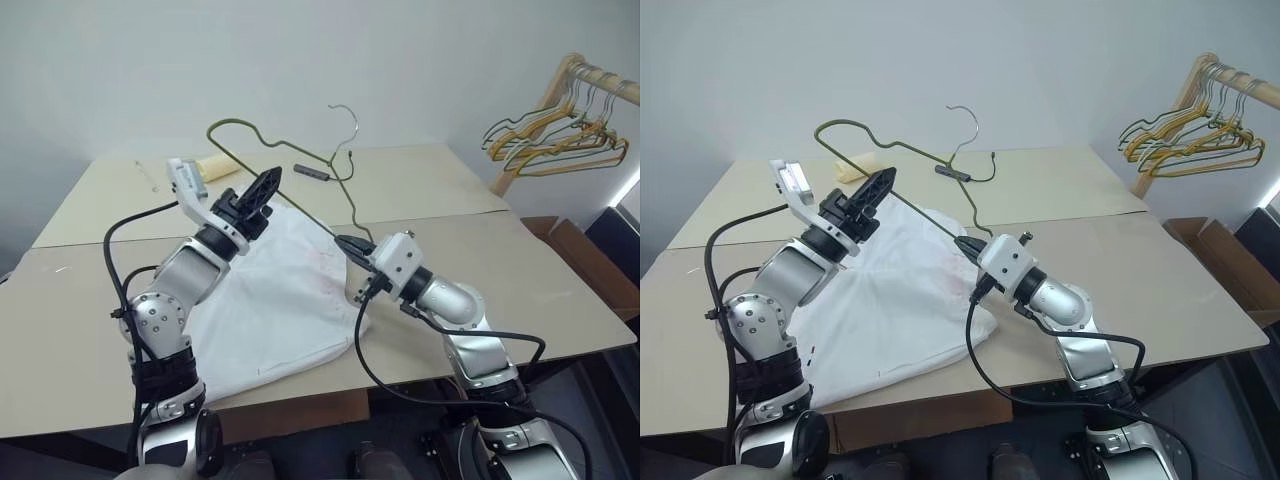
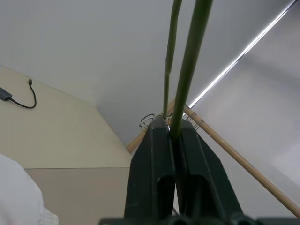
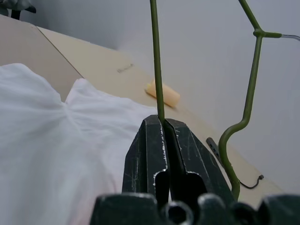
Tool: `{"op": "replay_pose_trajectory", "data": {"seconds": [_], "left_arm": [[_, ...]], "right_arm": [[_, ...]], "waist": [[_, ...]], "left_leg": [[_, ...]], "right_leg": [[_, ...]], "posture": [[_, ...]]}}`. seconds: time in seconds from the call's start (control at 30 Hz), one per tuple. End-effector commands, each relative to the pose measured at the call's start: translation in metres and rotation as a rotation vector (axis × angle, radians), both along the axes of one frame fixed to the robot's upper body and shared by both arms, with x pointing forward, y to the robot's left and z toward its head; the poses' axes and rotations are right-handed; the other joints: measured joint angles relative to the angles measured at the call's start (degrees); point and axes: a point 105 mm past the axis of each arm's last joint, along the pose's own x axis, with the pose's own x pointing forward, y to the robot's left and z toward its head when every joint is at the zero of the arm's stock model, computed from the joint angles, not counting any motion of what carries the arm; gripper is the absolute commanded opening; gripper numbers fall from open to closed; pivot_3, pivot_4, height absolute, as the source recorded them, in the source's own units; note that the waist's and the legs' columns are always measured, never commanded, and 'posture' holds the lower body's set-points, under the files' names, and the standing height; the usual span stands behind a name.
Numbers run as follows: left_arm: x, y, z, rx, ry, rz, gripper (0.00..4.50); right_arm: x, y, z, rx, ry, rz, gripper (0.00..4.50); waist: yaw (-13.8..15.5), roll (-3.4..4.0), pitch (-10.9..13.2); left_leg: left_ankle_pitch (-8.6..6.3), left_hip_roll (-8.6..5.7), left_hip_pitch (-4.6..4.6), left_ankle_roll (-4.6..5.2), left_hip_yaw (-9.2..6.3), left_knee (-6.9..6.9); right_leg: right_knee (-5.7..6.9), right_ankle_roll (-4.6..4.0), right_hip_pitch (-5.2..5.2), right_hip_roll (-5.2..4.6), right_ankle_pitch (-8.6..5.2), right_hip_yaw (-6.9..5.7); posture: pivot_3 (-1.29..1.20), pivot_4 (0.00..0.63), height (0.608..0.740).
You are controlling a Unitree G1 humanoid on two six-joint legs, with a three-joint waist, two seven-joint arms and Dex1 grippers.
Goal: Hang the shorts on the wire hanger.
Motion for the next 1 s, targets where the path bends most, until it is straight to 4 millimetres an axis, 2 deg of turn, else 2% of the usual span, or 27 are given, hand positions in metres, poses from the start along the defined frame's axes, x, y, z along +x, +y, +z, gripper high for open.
{"op": "replay_pose_trajectory", "data": {"seconds": [0.03,0.13,0.27,0.37,0.47,0.5,0.57,0.63,0.7,0.8,0.9,1.0], "left_arm": [[-0.004,-0.003,0.011,0.011,-0.059,-0.012,0.03],[-0.007,-0.005,0.013,0.057,-0.091,-0.008,0.0],[-0.005,0.001,0.015,0.05,-0.127,0.038,0.0],[-0.005,0.009,0.01,0.218,-0.19,0.086,0.0],[-0.011,0.026,0.016,0.234,-0.252,0.06,0.0],[-0.014,0.032,0.019,0.244,-0.279,0.045,0.0],[-0.022,0.046,0.024,0.298,-0.35,0.001,0.0],[-0.033,0.058,0.03,0.304,-0.402,-0.074,0.0],[-0.053,0.07,0.043,0.238,-0.477,-0.212,0.0],[-0.071,0.081,0.053,0.191,-0.546,-0.363,0.0],[-0.074,0.087,0.057,0.157,-0.575,-0.42,0.0],[-0.075,0.085,0.057,0.142,-0.595,-0.46,0.0]], "right_arm": [[-0.002,0.001,0.018,-0.005,-0.096,0.008,0.0],[-0.006,0.004,0.015,-0.054,-0.104,0.049,0.77],[-0.005,0.005,0.015,-0.078,-0.148,0.033,2.17],[-0.012,0.003,0.014,-0.095,-0.123,0.085,3.19],[-0.024,-0.003,0.013,-0.059,0.031,0.194,4.32],[-0.029,-0.006,0.013,-0.044,0.107,0.239,4.49],[-0.036,-0.016,0.014,0.016,0.398,0.358,4.49],[-0.046,-0.021,0.018,0.022,0.568,0.457,4.49],[-0.053,-0.027,0.017,-0.009,0.683,0.515,4.49],[-0.055,-0.031,0.016,0.085,0.935,0.614,4.49],[-0.051,-0.028,0.017,0.118,1.018,0.657,4.49],[-0.046,-0.021,0.019,0.14,1.053,0.682,4.49]], "waist": [[0.0,0.0,0.0],[0.0,0.0,0.0],[0.0,0.0,0.0],[-0.1,0.0,0.0],[-0.1,-0.01,0.0],[0.0,-0.02,0.0],[0.0,-0.04,0.0],[0.0,-0.03,0.1],[-0.2,-0.04,0.1],[-0.1,-0.07,0.1],[0.1,-0.07,0.1],[0.2,-0.08,0.1]], "left_leg": [[0.0,0.0,0.0,0.0,0.0,0.0],[0.0,0.0,0.0,0.0,0.0,0.0],[0.0,0.0,0.0,0.0,0.01,0.0],[0.0,0.01,0.01,0.0,0.01,0.0],[0.0,0.02,-0.01,0.0,0.01,-0.01],[0.0,0.03,-0.04,0.0,0.01,-0.01],[0.0,0.03,-0.05,0.0,0.01,-0.01],[0.0,0.04,-0.03,0.0,0.06,0.0],[0.0,0.07,0.01,0.0,0.07,0.0],[-0.01,0.17,0.01,0.0,0.01,-0.02],[-0.01,0.16,0.06,0.0,0.02,-0.03],[-0.01,0.15,0.01,0.0,0.02,-0.02]], "right_leg": [[0.0,0.0,0.0,0.0,0.0,0.0],[0.0,0.0,0.0,0.0,0.0,0.0],[-0.01,0.0,0.0,0.0,0.0,0.0],[0.0,0.0,0.0,0.02,0.0,0.0],[0.0,-0.01,-0.03,0.02,0.0,0.0],[-0.01,-0.01,-0.04,0.02,-0.01,-0.02],[-0.05,-0.01,-0.03,0.0,0.0,-0.03],[-0.05,-0.04,-0.04,-0.03,0.0,-0.02],[-0.06,-0.22,-0.03,-0.03,-0.11,-0.04],[-0.04,-0.21,-0.05,0.06,-0.41,-0.13],[0.04,-0.13,-0.04,0.06,-0.48,-0.12],[0.04,-0.1,-0.07,0.05,-0.47,-0.12]], "posture": [[0.0,0.0,0.74],[0.01,0.0,0.74],[0.0,0.0,0.74],[0.01,0.0,0.74],[0.02,0.0,0.74],[0.02,0.0,0.74],[0.02,0.0,0.74],[0.02,0.0,0.74],[0.02,0.0,0.74],[0.02,0.0,0.74],[0.02,0.0,0.74],[0.02,0.0,0.74]]}}
